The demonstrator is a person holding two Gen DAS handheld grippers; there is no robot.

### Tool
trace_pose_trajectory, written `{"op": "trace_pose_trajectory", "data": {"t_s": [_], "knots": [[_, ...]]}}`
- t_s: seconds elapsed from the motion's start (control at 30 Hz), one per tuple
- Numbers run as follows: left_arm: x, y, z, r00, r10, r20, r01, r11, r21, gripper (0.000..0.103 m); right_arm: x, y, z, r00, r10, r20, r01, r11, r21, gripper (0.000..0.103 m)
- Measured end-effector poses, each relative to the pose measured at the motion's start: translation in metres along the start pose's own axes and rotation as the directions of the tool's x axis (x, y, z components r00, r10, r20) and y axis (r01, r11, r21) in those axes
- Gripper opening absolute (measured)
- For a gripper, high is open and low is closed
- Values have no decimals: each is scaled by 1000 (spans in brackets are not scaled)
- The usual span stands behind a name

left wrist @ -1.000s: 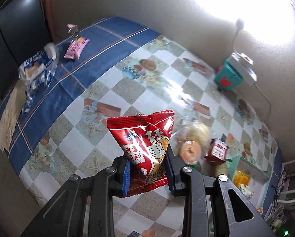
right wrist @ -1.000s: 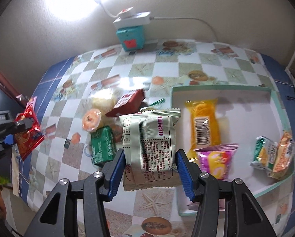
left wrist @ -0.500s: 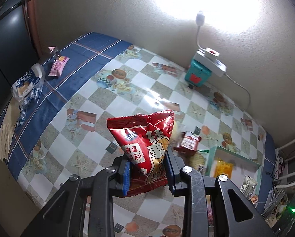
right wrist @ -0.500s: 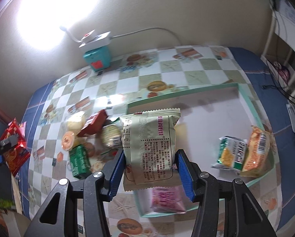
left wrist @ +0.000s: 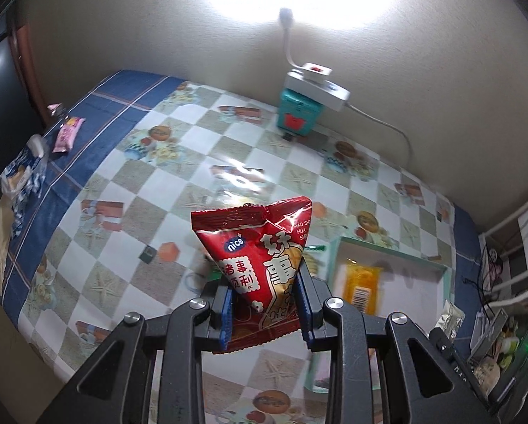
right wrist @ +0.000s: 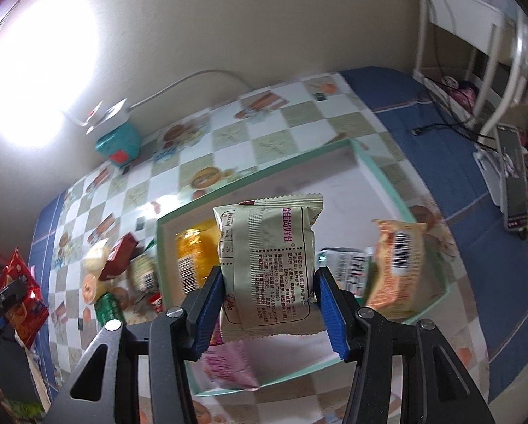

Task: Organize snacks
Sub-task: 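Lift both held bags and carry them over the white tray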

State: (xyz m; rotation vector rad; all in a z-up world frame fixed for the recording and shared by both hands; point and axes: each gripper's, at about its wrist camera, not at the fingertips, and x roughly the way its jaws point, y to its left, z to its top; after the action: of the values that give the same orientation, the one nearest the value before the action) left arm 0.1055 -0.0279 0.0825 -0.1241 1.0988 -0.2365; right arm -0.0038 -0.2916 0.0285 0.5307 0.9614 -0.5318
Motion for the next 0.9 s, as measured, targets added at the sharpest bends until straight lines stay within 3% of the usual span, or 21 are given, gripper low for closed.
{"op": "trace_pose_trajectory", "data": {"t_s": [0.5,0.9], "knots": [[9,-74,-13,999,-35,-15,37,990,136,31,-8,-72,13,999,-47,20,44,991,123,55],[43,-115,-24,993,-71,-95,90,972,218,31,16,-72,14,1000,-21,15,20,994,107,55]]}}
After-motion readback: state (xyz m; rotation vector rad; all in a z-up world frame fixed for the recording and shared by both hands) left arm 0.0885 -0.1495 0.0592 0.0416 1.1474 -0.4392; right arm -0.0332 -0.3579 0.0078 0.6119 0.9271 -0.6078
